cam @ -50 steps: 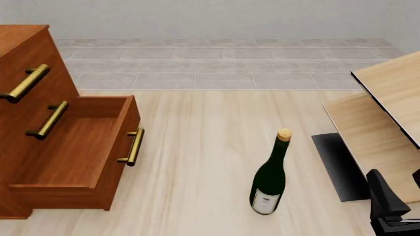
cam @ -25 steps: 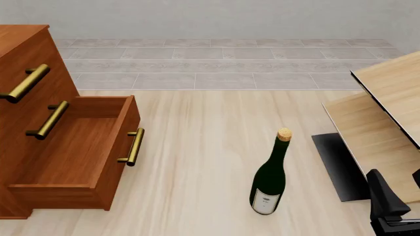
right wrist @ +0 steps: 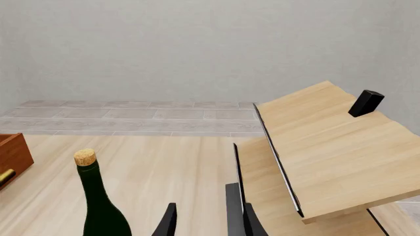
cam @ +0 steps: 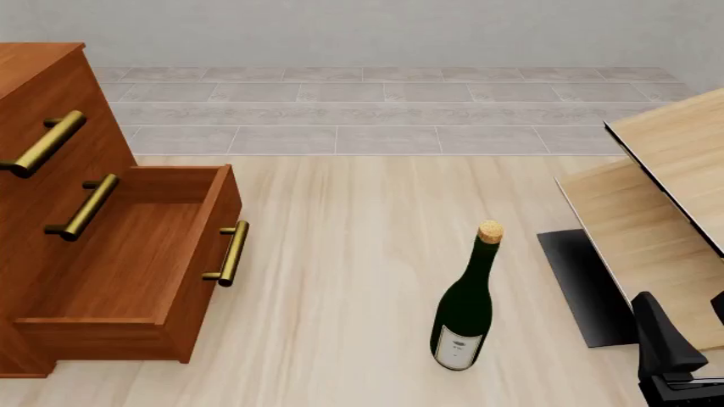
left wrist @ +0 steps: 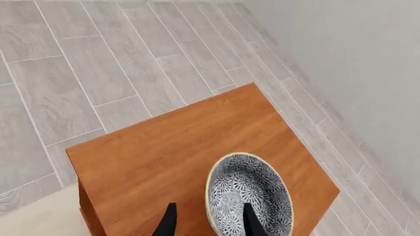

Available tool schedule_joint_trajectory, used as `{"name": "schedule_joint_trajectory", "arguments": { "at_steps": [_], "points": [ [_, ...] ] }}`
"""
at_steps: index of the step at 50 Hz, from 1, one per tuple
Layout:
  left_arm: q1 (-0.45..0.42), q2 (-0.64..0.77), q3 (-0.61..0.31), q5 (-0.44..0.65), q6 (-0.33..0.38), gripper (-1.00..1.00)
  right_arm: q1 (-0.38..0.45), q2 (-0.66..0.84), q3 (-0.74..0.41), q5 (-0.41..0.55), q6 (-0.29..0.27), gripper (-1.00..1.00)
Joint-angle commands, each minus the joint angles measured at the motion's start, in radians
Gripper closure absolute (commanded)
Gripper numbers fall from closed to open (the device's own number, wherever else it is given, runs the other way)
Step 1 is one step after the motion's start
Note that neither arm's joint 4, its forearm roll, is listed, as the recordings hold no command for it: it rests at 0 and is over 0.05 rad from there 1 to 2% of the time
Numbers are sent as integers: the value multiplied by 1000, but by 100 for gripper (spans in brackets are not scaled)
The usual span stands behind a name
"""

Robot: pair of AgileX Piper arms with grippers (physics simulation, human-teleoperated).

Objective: Put the bowl on top of the cabinet.

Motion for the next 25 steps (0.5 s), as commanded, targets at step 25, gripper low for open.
{"name": "schedule_joint_trajectory", "arguments": {
  "at_steps": [25],
  "points": [
    [-2, -113, -119, 60, -23, -100, 0, 0, 0, 0, 0, -100]
  ]
}}
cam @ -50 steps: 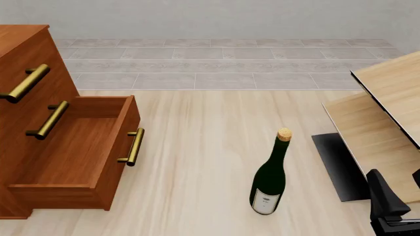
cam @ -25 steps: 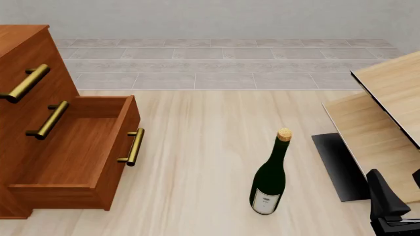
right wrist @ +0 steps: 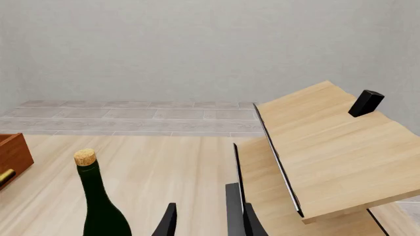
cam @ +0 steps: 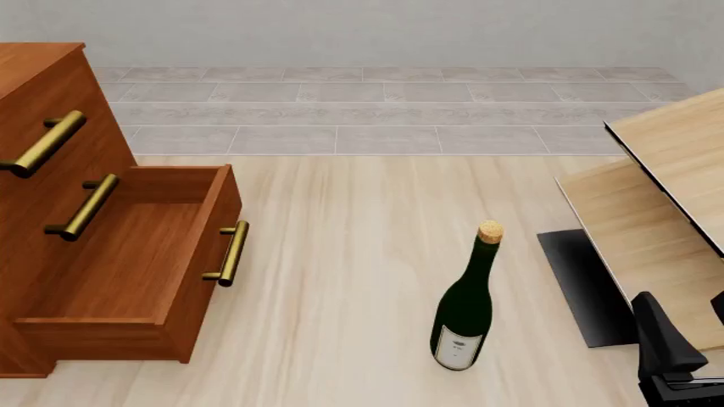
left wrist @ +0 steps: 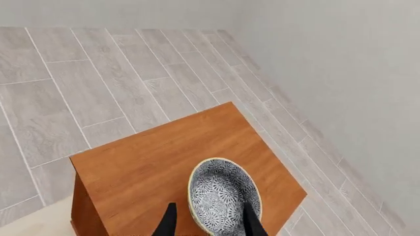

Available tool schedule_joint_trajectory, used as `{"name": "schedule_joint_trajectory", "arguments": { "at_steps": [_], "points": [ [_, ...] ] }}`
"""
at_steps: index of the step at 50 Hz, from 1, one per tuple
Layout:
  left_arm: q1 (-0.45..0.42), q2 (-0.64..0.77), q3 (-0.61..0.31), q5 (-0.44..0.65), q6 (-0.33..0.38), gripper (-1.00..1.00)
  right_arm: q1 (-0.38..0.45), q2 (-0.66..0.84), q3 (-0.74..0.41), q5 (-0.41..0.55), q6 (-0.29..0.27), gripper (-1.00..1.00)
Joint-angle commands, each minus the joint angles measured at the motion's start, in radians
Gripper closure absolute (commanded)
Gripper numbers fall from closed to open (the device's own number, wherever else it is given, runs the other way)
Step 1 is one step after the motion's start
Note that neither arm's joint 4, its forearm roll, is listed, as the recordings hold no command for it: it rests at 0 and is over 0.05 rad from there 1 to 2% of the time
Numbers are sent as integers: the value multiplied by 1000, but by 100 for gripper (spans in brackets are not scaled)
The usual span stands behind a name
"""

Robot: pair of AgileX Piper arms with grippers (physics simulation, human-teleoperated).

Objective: Put the bowl on top of the cabinet.

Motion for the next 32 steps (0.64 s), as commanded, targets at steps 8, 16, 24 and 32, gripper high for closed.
{"name": "schedule_joint_trajectory", "arguments": {
  "at_steps": [8, 16, 24, 32],
  "points": [
    [11, -51, -53, 18, -7, -100, 0, 0, 0, 0, 0, -100],
    [21, -69, -66, 17, -5, -100, 0, 0, 0, 0, 0, -100],
    [22, -79, -68, 11, -3, -100, 0, 0, 0, 0, 0, -100],
    [6, -89, -74, 6, 0, -100, 0, 0, 0, 0, 0, -100]
  ]
}}
